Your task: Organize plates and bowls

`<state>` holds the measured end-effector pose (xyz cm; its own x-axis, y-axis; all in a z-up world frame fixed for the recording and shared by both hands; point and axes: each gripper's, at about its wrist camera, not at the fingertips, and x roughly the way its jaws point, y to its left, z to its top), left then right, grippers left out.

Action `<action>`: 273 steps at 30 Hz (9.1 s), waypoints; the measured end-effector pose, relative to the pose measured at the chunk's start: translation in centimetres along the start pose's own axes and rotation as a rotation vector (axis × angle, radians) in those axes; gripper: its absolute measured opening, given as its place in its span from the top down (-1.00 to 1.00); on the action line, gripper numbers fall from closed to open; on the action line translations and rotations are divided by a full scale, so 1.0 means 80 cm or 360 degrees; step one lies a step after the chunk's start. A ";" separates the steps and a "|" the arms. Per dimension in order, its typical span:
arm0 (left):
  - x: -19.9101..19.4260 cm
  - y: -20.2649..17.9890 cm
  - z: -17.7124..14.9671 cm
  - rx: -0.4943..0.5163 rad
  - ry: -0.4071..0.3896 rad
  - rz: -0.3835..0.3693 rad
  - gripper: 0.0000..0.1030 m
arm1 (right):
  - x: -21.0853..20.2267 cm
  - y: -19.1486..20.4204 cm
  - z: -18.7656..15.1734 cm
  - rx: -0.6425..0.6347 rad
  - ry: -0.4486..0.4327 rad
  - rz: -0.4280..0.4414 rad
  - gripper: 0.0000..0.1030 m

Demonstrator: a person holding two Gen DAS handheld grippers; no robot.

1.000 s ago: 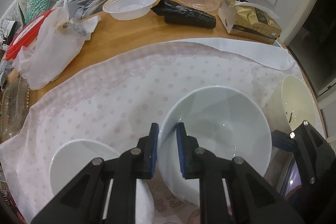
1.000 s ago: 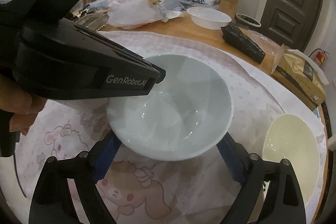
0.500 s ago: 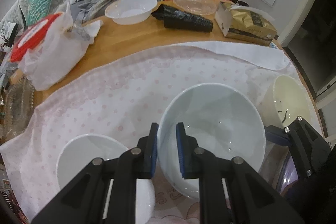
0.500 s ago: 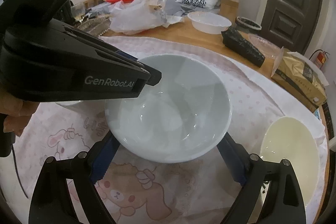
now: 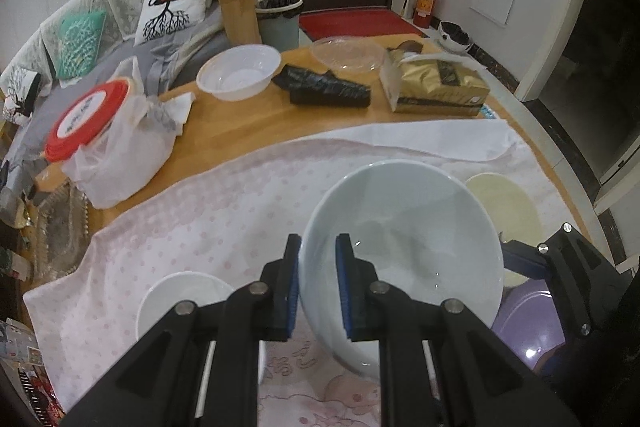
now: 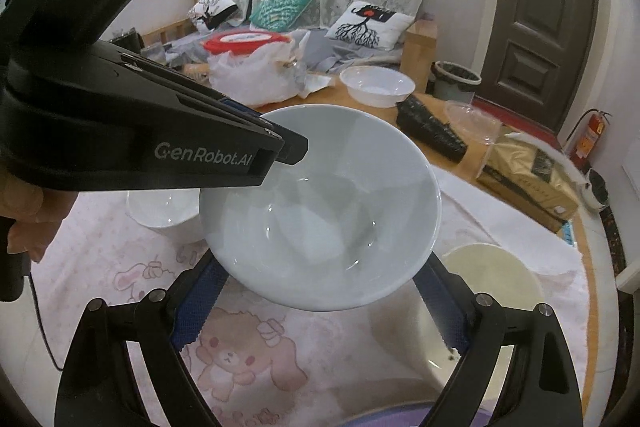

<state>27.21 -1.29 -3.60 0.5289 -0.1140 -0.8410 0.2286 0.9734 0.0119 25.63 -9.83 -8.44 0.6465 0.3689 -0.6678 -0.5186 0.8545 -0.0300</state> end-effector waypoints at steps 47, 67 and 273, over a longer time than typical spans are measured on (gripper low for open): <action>0.083 -0.146 0.020 0.0140 0.0139 -0.0087 0.73 | -0.020 -0.122 -0.069 0.0166 0.0172 -0.0176 -0.75; 0.091 -0.152 0.012 0.0164 0.0149 -0.0072 0.71 | -0.021 -0.121 -0.074 0.0162 0.0219 -0.0185 -0.77; 0.073 -0.140 0.029 -0.0016 0.0101 -0.0197 0.77 | -0.011 -0.137 -0.040 0.0032 0.0245 -0.0177 -0.79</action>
<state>29.65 -13.30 -7.36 0.4444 -0.2207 -0.8682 0.2807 0.9547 -0.0990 28.94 -20.66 -9.92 0.6054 0.2128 -0.7670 -0.4363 0.8946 -0.0962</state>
